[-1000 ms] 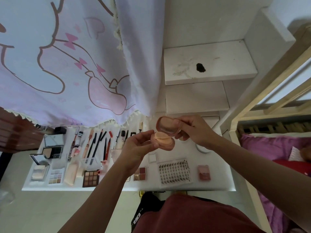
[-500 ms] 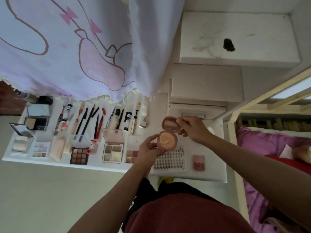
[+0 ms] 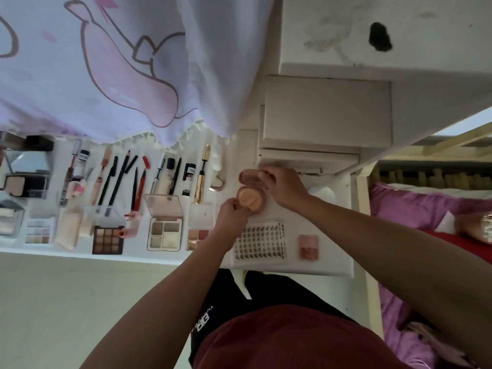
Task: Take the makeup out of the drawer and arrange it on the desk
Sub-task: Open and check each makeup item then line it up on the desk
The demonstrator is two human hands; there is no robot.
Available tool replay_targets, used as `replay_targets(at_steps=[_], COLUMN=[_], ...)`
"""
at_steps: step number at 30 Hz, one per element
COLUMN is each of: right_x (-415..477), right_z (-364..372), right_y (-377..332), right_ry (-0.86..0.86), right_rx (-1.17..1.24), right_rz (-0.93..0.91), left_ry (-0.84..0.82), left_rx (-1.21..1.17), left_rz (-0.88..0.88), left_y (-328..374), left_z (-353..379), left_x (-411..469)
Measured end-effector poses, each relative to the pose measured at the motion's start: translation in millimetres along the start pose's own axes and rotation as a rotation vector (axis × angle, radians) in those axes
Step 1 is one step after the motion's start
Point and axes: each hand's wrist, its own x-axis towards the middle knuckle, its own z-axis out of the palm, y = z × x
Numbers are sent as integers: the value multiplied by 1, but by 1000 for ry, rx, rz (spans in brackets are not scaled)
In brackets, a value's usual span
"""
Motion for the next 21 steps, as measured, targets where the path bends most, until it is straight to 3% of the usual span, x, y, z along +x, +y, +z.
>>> replay_targets(at_steps=[7,13,21], right_x=[4,10,-19], right_z=[15,21,-6], right_y=[-5,-11,18], right_ry=[86,123,87], right_rx=[-5,-47,51], right_rz=[133,341,246], left_ry=[65,41,70], left_rx=[255,283,292], left_rz=[39,42,96], left_y=[8,11,13], left_z=[6,-1,-21], left_x=[-7,-12,-19])
